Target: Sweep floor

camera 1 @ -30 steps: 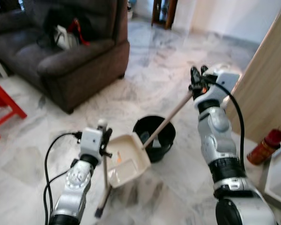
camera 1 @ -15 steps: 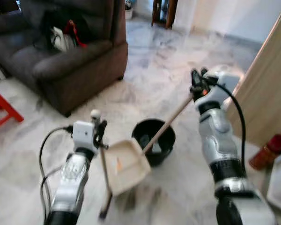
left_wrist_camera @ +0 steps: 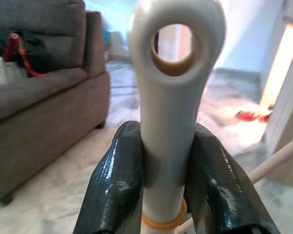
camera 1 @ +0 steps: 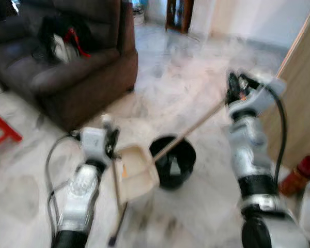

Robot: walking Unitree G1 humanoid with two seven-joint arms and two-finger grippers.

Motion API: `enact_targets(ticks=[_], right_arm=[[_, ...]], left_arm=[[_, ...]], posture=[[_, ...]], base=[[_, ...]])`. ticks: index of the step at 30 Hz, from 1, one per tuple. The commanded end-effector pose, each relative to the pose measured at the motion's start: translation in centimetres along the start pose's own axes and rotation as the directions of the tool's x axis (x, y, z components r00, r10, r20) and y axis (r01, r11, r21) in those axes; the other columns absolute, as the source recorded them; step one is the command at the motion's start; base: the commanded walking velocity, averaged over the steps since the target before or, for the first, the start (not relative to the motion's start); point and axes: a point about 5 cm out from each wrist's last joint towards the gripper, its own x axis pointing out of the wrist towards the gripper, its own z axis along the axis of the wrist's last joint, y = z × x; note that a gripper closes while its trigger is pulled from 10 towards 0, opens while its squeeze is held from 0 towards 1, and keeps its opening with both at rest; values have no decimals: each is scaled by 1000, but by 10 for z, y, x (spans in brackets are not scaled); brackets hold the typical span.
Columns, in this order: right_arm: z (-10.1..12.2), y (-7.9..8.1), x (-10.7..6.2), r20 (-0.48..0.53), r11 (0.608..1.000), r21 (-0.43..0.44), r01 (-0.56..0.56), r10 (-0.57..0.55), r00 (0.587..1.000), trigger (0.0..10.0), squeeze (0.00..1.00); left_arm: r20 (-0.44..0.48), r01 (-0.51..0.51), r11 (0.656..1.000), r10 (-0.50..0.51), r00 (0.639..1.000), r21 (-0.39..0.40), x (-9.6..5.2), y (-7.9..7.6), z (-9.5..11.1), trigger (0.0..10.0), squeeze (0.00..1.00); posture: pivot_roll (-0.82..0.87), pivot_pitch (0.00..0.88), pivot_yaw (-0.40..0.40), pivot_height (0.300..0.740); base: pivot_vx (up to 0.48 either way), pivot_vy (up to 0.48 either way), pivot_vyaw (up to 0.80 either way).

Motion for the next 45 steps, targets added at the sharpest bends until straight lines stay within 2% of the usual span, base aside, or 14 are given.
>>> enact_targets(ticks=[1,8,11,18,24,25,28,31,35,45], right_arm=[[14,15,6,68,999,20,-45,43,997,10000,0],[21,15,6,120,999,40,-36,31,992,10000,0],[30,11,7,179,998,54,15,-24,983,10000,0],[36,10,8,213,998,50,30,-40,976,10000,0],[41,13,10,251,998,-54,34,-20,968,10000,0],[40,13,11,247,994,-100,35,-10,969,10000,0],[40,11,13,249,989,-137,50,-14,968,10000,0],[47,3,17,279,984,-149,100,-55,959,10000,0],[54,2,19,310,978,-168,126,-69,948,10000,0],[49,3,19,298,980,-161,116,-64,952,10000,0]], left_arm=[[59,-1,1000,0,998,8,2,3,12,10000,0],[53,-3,1000,3,999,7,2,3,12,10000,0],[55,-6,1000,6,998,6,2,4,13,10000,0],[58,-14,1000,14,998,6,1,5,13,10000,0],[55,-14,1000,14,998,9,1,4,12,10000,0],[54,-13,1000,12,998,10,1,4,12,10000,0],[55,-12,1000,12,998,10,1,4,12,10000,0],[55,-13,1000,12,998,11,0,4,12,10000,0],[53,-11,1000,10,999,13,0,4,12,10000,0],[51,-14,1000,13,999,25,0,4,12,10000,0]], posture=[[106,0,-29,740],[109,0,-31,740],[107,0,-32,740],[106,0,-35,740],[104,0,-33,740],[105,0,-33,740],[108,0,-35,740],[109,0,-36,740],[107,0,-34,740],[109,0,-34,740]], base=[[0,0,0],[0,0,0],[0,0,0],[0,0,0],[0,0,0],[0,0,0],[0,0,0],[0,0,0],[0,0,0],[0,0,0]])
